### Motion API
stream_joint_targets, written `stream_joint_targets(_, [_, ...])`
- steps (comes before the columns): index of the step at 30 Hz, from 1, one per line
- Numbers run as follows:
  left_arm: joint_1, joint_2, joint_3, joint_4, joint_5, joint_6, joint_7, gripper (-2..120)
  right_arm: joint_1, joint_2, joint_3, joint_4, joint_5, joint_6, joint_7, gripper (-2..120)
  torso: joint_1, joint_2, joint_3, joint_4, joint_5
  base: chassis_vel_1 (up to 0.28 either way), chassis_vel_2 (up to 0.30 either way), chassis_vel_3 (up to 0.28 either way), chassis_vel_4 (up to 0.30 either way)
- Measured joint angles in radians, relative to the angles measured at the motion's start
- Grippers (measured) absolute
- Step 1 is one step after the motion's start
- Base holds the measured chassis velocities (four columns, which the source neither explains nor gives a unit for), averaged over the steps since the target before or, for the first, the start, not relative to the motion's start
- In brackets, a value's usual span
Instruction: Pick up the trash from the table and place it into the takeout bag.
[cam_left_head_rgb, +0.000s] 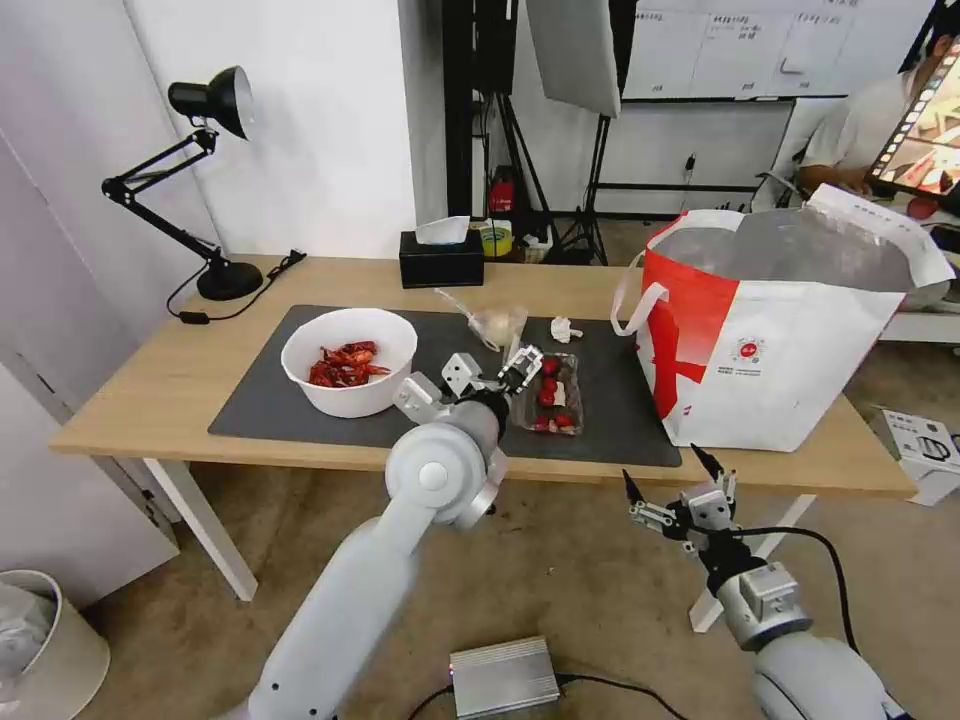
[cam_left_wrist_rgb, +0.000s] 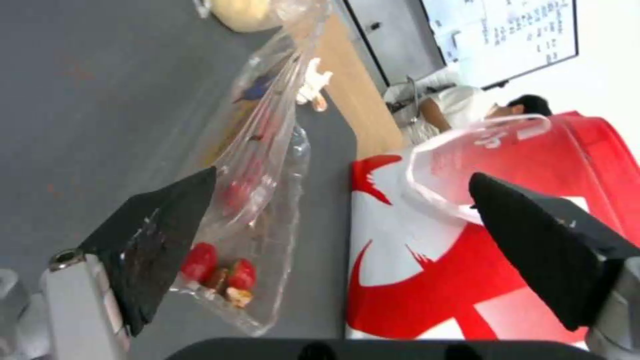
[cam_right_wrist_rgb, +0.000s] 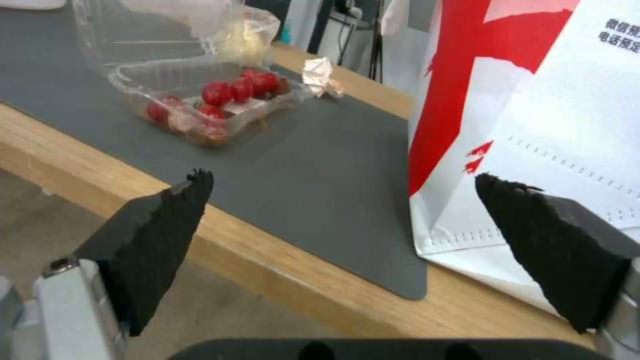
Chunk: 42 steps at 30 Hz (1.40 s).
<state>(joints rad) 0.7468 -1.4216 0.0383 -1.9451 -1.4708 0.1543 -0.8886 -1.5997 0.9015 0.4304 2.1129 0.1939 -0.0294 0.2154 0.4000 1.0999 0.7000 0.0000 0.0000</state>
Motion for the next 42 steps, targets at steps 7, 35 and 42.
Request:
stream_joint_targets(7, [-0.041, 0.015, 0.018, 0.008, -0.04, 0.011, 0.004, 100, -0.005, 0.0, 0.006, 0.001, 0.0, 0.003, 0.0, 100, 0.0, 0.0, 0.0, 0.0, 0.0, 0.0, 0.0, 0.0, 0.0])
stream_joint_targets(35, [-0.097, -0.021, 0.089, 0.051, -0.055, 0.02, 0.006, 100, -0.013, -0.006, 0.053, 0.017, 0.026, 0.006, -0.007, 100, 0.0, 0.0, 0.0, 0.0, 0.0, 0.0, 0.0, 0.0, 0.0])
stream_joint_targets(42, [-0.116, 0.01, 0.091, 0.057, -0.051, 0.042, 0.028, 100, -0.011, -0.002, 0.05, 0.018, 0.026, 0.006, -0.008, 100, 0.0, 0.0, 0.0, 0.0, -0.0001, 0.0, 0.0, 0.0, 0.0])
